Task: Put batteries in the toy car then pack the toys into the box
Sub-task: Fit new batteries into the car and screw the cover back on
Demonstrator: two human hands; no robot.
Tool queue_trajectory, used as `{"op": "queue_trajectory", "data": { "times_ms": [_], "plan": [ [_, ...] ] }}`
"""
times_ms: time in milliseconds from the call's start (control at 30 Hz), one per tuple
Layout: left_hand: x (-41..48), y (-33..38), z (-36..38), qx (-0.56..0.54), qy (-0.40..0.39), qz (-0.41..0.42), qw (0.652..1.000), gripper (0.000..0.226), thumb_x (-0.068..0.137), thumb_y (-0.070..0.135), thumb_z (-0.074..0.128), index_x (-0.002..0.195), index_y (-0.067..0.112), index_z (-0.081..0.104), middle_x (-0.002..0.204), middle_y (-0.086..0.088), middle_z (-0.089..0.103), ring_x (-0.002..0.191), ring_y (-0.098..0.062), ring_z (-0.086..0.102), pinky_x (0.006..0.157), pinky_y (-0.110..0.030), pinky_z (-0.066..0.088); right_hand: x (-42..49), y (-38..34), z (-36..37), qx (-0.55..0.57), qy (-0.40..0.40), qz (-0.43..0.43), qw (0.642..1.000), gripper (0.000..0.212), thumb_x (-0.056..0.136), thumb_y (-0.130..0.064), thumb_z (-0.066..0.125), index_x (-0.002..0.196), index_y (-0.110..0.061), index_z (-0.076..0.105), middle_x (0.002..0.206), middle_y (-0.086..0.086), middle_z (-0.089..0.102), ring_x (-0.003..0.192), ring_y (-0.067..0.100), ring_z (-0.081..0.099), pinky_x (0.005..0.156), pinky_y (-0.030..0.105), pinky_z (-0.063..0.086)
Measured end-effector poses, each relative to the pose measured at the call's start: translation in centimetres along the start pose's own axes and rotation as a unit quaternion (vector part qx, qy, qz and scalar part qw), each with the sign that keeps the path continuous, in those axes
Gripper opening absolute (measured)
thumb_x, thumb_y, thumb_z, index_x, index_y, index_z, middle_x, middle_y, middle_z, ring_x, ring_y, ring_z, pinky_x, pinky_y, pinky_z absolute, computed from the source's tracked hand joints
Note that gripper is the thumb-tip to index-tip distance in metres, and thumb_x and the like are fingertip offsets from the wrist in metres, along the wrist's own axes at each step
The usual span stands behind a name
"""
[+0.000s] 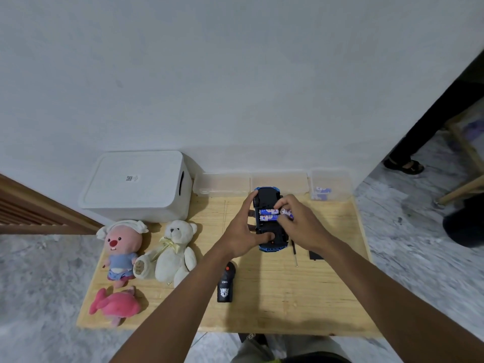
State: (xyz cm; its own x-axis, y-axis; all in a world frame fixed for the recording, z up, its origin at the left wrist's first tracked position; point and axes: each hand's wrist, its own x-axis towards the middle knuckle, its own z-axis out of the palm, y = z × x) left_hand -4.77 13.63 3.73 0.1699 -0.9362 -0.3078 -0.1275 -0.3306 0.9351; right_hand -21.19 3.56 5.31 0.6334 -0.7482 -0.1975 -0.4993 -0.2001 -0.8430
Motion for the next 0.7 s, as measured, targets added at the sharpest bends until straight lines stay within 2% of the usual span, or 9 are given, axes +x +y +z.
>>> {"op": "queue_trajectory", "data": {
  "times_ms": [33, 100, 133, 200, 300, 400, 533, 633, 700],
  "plan": [
    [0.0, -0.1, 0.0, 0.0, 0.002, -0.003, 1.0, 0.109, 0.08, 0.005, 0.084, 0.158, 0.044, 0.018, 0.127, 0.001, 0.055, 0.11, -0.024, 0.066, 0.079, -0.025, 0.06, -0.2, 0.2, -0.2, 0.014, -0.009, 0.008, 1.0, 0.018, 0.101, -0.014, 0.048, 0.111, -0.026, 0.057, 0.092, -0.009, 0.062, 0.072, -0.001, 0.058, 0.06, 0.015, 0.045],
    [-0.2, -0.3, 0.0, 0.001, 0.001, -0.012, 1.0, 0.111, 0.08, 0.003, 0.083, 0.158, 0.044, 0.017, 0.128, -0.002, 0.054, 0.106, -0.023, 0.069, 0.076, -0.022, 0.059, -0.4, 0.6, -0.5, 0.04, -0.01, 0.012, 0.999, 0.026, 0.105, -0.013, 0.044, 0.119, -0.027, 0.061, 0.106, -0.009, 0.066, 0.09, -0.006, 0.063, 0.069, 0.01, 0.048],
    [-0.3, -0.5, 0.0, 0.004, 0.0, -0.014, 1.0, 0.111, 0.08, 0.002, 0.083, 0.159, 0.044, 0.017, 0.128, -0.001, 0.054, 0.107, -0.023, 0.068, 0.076, -0.02, 0.058, -0.4, 0.7, -0.8, 0.051, -0.003, 0.009, 0.999, 0.027, 0.105, -0.014, 0.047, 0.121, -0.028, 0.063, 0.113, -0.01, 0.068, 0.1, -0.006, 0.064, 0.075, 0.01, 0.049],
    [-0.4, -0.7, 0.0, 0.01, -0.004, -0.015, 1.0, 0.112, 0.079, 0.003, 0.084, 0.159, 0.043, 0.017, 0.128, 0.001, 0.055, 0.111, -0.023, 0.065, 0.078, -0.021, 0.058, -0.5, 0.8, -1.3, 0.057, 0.015, -0.004, 0.998, 0.024, 0.101, -0.018, 0.058, 0.12, -0.033, 0.065, 0.115, -0.014, 0.07, 0.107, -0.006, 0.064, 0.085, 0.014, 0.049],
    [-0.4, -1.1, 0.0, 0.013, -0.005, -0.026, 1.0, 0.114, 0.077, 0.007, 0.086, 0.157, 0.048, 0.017, 0.129, -0.003, 0.054, 0.103, -0.02, 0.071, 0.083, -0.029, 0.062, -0.8, 0.9, -1.5, 0.069, 0.029, 0.013, 0.997, 0.025, 0.094, -0.023, 0.069, 0.115, -0.035, 0.065, 0.107, -0.012, 0.074, 0.103, -0.003, 0.067, 0.088, 0.019, 0.052],
    [-0.5, -1.1, 0.0, 0.01, -0.006, -0.027, 1.0, 0.114, 0.078, 0.005, 0.085, 0.158, 0.046, 0.016, 0.129, -0.005, 0.054, 0.099, -0.02, 0.073, 0.081, -0.028, 0.062, -1.3, 0.8, -0.8, 0.106, 0.054, 0.018, 0.993, 0.023, 0.09, -0.018, 0.074, 0.111, -0.026, 0.07, 0.102, -0.01, 0.075, 0.093, 0.002, 0.071, 0.08, 0.019, 0.056],
    [-0.7, -1.1, 0.3, 0.0, -0.004, -0.026, 1.0, 0.114, 0.079, 0.002, 0.084, 0.159, 0.046, 0.015, 0.129, -0.004, 0.055, 0.095, -0.013, 0.074, 0.075, -0.024, 0.06, -2.0, 0.5, 1.0, 0.16, 0.154, 0.041, 0.974, 0.021, 0.078, -0.014, 0.086, 0.095, -0.019, 0.074, 0.092, -0.003, 0.075, 0.08, 0.005, 0.073, 0.068, 0.019, 0.058],
    [-0.8, -1.1, 0.4, -0.003, -0.003, -0.021, 1.0, 0.114, 0.078, 0.001, 0.084, 0.158, 0.047, 0.016, 0.131, -0.005, 0.054, 0.095, -0.012, 0.074, 0.078, -0.028, 0.062, -2.2, 0.8, 2.6, 0.15, 0.219, 0.051, 0.963, 0.02, 0.072, -0.017, 0.09, 0.086, -0.022, 0.076, 0.084, -0.007, 0.077, 0.081, 0.005, 0.073, 0.073, 0.024, 0.059],
    [-1.0, -1.1, 0.5, -0.012, 0.0, -0.016, 1.0, 0.114, 0.078, 0.0, 0.083, 0.158, 0.046, 0.017, 0.131, -0.003, 0.054, 0.092, -0.006, 0.073, 0.079, -0.028, 0.062, -2.3, 0.8, 3.3, 0.152, 0.26, 0.062, 0.952, 0.021, 0.07, -0.019, 0.092, 0.083, -0.025, 0.076, 0.081, -0.01, 0.077, 0.08, 0.004, 0.074, 0.074, 0.026, 0.059]
  ]
}}
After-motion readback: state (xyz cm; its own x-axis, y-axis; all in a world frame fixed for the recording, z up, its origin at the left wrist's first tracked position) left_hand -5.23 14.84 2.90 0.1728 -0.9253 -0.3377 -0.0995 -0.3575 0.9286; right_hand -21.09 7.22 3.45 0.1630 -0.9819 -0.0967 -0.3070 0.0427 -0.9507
